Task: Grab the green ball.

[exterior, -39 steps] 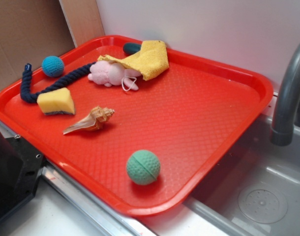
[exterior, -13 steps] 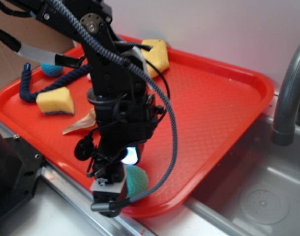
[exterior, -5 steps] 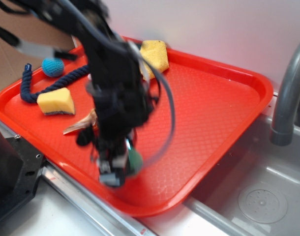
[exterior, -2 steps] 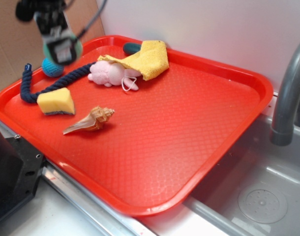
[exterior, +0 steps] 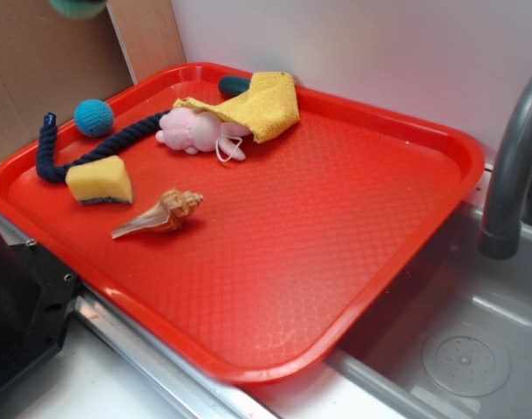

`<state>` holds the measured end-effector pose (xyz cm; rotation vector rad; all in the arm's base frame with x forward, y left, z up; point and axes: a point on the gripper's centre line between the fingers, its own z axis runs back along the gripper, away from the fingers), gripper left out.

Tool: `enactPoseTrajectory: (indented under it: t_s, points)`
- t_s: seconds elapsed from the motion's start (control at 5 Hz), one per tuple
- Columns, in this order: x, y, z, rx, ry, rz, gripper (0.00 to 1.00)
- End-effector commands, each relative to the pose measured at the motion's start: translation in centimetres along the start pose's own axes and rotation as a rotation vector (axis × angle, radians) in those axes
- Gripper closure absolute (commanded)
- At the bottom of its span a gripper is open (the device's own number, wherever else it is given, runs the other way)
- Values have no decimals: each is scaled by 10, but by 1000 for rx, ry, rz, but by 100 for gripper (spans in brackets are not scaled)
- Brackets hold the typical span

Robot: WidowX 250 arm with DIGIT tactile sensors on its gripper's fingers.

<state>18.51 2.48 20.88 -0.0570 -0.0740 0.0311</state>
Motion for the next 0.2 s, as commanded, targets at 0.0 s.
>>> enactPoseTrajectory:
  t_s: [0.0]
  points:
    - [-26, -18, 23, 26, -81, -9, 100]
